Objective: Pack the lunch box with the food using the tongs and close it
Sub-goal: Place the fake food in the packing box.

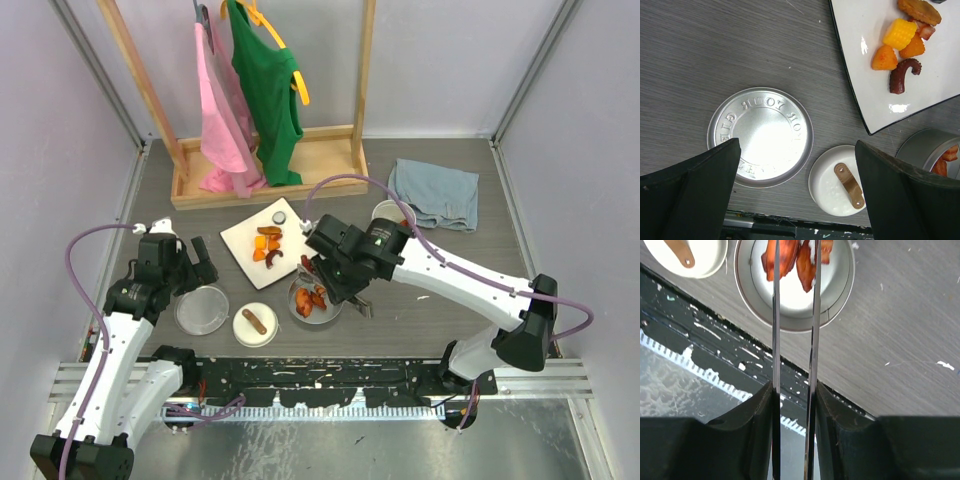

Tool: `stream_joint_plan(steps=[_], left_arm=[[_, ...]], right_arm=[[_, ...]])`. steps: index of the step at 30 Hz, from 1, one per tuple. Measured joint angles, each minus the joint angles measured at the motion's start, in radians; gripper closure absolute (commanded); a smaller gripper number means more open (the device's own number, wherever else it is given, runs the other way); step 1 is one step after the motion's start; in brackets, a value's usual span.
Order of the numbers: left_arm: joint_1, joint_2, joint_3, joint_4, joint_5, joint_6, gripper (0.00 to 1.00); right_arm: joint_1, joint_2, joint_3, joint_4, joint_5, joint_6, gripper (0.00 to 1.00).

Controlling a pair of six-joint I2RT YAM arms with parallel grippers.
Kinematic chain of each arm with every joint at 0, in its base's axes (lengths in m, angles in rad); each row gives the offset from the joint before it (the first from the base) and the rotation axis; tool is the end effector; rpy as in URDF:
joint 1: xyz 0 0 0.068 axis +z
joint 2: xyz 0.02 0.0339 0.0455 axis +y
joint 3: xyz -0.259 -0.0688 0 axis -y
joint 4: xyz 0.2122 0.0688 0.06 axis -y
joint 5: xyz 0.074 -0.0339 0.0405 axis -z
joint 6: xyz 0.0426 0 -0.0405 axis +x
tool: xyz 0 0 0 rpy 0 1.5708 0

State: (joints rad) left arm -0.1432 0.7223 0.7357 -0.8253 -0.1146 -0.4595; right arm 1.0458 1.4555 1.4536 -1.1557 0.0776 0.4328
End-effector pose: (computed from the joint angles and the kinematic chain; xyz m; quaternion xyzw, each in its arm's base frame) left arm 0.1166 -0.0119 0.2632 -0.1670 0.9124 -0.0590 0.3689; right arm 0.1278 0.2141 0.3237 -0.2875 0.9348 0.1101 0.1770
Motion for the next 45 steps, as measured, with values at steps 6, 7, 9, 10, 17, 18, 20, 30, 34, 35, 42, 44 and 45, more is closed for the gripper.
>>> stream_joint_plan(steps=[6,7,9,10,17,18,20,30,34,35,42,44,45], left_arm=[[0.000,0.000,0.000,0.000,0.000,0.000,0.02],[0.000,0.000,0.000,0.000,0.001,0.000,0.02],[0.000,0.000,0.000,0.000,0.001,0.000,0.02],[0.000,0.000,0.000,0.000,0.003,0.000,0.02],[0.000,0.000,0.000,0.004,0.007,0.000,0.02],[0.000,0.000,0.000,0.004,0.007,0.000,0.02],[0.000,0.000,0.000,0.005,0.007,0.000,0.02],[0.000,0.000,0.000,0.005,0.007,0.000,0.02],[0.000,0.000,0.000,0.006,0.007,0.000,0.02],[0.000,0.000,0.000,0.006,0.007,0.000,0.02],[0.000,0.000,0.000,0.005,0.007,0.000,0.02],[0.000,0.000,0.000,0.005,0.007,0.000,0.02],[0.000,0.000,0.000,0.005,0.007,0.000,0.02]], right_arm=[[0.063,-0.010,-0.019,-0.058,0.003,0.036,0.65],[0.069,-0.011,-0.023,-0.065,0.003,0.042,0.64],[0.078,-0.013,-0.033,-0.080,0.003,0.050,0.64],[0.080,-0.013,-0.040,-0.087,0.003,0.055,0.64],[0.100,-0.013,-0.076,-0.112,0.003,0.089,0.64],[0.102,-0.013,-0.079,-0.113,0.003,0.092,0.64],[0.106,-0.013,-0.087,-0.114,0.004,0.098,0.64],[0.113,-0.013,-0.112,-0.118,0.023,0.129,0.64],[0.114,-0.013,-0.117,-0.122,0.036,0.150,0.63],[0.116,-0.013,-0.122,-0.121,0.037,0.153,0.63],[0.122,0.000,-0.145,-0.120,0.043,0.170,0.53],[0.123,0.000,-0.145,-0.120,0.048,0.171,0.52],[0.123,0.000,-0.144,-0.120,0.052,0.172,0.52]])
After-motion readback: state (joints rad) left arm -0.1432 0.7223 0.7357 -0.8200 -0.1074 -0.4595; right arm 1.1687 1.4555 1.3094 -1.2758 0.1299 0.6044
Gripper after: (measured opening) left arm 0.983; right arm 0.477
